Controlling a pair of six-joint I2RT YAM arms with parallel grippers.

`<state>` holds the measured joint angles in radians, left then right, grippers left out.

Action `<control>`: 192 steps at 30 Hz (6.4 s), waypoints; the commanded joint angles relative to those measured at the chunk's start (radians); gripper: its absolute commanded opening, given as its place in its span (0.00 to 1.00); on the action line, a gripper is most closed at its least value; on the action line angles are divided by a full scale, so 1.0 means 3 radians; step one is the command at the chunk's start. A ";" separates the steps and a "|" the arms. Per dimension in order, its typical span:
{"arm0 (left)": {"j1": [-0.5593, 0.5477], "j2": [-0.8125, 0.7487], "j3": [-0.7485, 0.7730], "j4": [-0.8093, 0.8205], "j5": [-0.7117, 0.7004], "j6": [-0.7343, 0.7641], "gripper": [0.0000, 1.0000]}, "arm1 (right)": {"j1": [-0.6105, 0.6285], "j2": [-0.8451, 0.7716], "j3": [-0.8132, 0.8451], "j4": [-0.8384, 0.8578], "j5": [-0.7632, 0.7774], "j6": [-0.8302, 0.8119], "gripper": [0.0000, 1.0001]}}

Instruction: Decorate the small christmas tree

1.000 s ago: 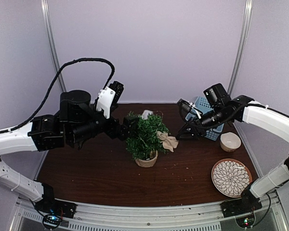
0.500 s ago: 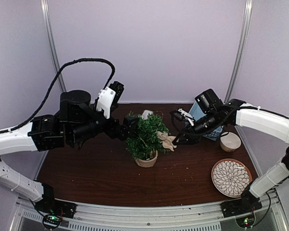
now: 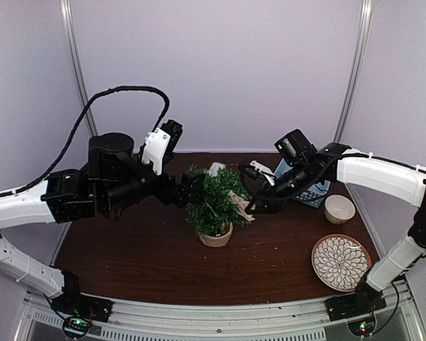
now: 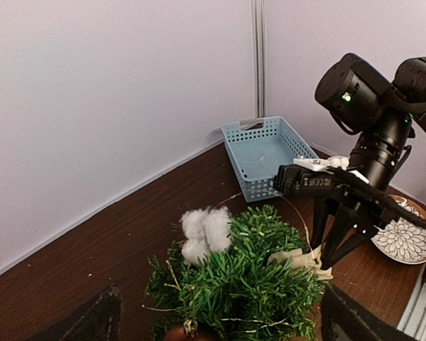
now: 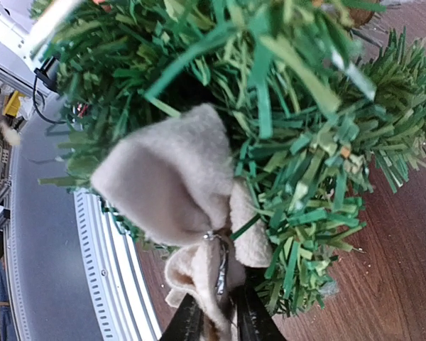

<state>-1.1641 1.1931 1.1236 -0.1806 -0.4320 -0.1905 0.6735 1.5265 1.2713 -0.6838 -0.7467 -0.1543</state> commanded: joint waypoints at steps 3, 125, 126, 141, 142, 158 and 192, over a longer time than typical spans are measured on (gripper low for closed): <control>0.0022 -0.0047 -0.0008 0.0165 -0.0035 0.0045 0.98 | 0.0010 -0.0095 0.0065 -0.0082 0.0193 -0.0004 0.40; -0.0827 0.1104 0.0086 0.1515 0.0218 0.5917 0.58 | 0.0429 -0.1527 -0.0505 0.1129 0.0867 0.3612 0.00; -0.0827 0.1134 0.0078 0.1566 0.0185 0.5969 0.57 | 0.0480 -0.1514 -0.0483 0.1106 0.0887 0.3594 0.00; -0.0828 0.1355 0.0056 0.2036 -0.0221 0.6372 0.32 | 0.0713 -0.1434 -0.0469 0.1067 0.1026 0.3472 0.00; -0.0828 0.1356 0.0054 0.2063 -0.0240 0.6391 0.30 | 0.0722 -0.1432 -0.0469 0.1064 0.1027 0.3468 0.00; -0.0836 0.1084 -0.0289 0.2153 -0.0008 0.6465 0.44 | 0.0741 -0.1457 -0.0471 0.0968 0.1209 0.3342 0.00; -0.0830 0.1196 -0.0166 0.2164 -0.0072 0.6537 0.15 | 0.0813 -0.1320 -0.0504 0.1088 0.0994 0.3394 0.00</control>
<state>-1.4094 1.5440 1.0439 0.3954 -0.4385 1.7458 0.9054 1.1244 1.1065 -0.3843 -0.4309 0.8631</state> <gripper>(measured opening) 0.174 0.016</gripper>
